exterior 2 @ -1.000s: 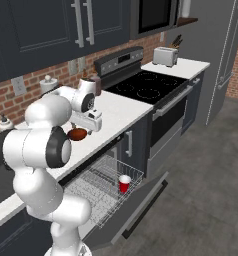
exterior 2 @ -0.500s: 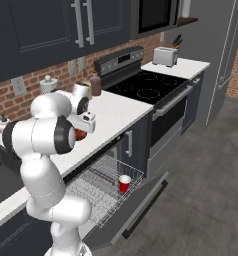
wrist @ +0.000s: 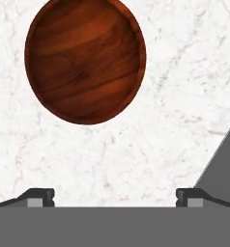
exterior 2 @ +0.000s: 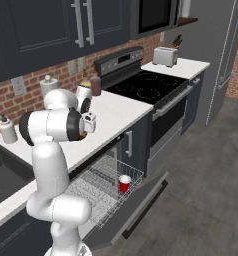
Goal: Pick up the cup and bowl from the counter, place them in the dishwasher, and close the dishwasher door.
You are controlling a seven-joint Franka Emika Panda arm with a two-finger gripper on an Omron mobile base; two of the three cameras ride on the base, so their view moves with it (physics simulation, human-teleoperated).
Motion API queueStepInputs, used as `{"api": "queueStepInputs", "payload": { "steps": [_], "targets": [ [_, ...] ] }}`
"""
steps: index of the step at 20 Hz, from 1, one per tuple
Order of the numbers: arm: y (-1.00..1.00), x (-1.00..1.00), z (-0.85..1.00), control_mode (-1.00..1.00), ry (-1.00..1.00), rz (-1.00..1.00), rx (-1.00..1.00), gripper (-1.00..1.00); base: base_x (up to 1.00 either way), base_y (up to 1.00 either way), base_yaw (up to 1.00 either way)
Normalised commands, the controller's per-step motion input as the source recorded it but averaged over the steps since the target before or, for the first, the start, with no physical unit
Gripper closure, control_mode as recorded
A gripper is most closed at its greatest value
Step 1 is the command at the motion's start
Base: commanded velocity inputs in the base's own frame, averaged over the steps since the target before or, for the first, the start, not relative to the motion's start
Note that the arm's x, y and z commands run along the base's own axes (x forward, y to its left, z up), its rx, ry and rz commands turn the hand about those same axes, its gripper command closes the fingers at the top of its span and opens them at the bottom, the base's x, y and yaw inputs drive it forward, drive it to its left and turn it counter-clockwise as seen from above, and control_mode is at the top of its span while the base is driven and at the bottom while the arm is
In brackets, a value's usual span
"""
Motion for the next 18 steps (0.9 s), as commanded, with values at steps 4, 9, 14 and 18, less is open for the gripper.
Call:
{"api": "queueStepInputs", "payload": {
  "steps": [4, 9, 14, 18],
  "targets": [
    [0.00, 0.46, -0.32, -1.00, 0.00, 0.04, 0.01, -1.00, 0.00, 0.00, 0.00],
    [0.00, 0.35, -0.29, -1.00, 0.00, 0.04, 0.00, -1.00, 0.00, 0.00, 0.00],
    [0.01, 0.10, -0.32, -1.00, -0.04, 0.01, 0.00, -1.00, 0.00, 0.00, 0.00],
    [0.00, 0.03, -0.31, -1.00, -0.07, 0.00, 0.00, -1.00, 0.00, 0.00, 0.00]
  ]
}}
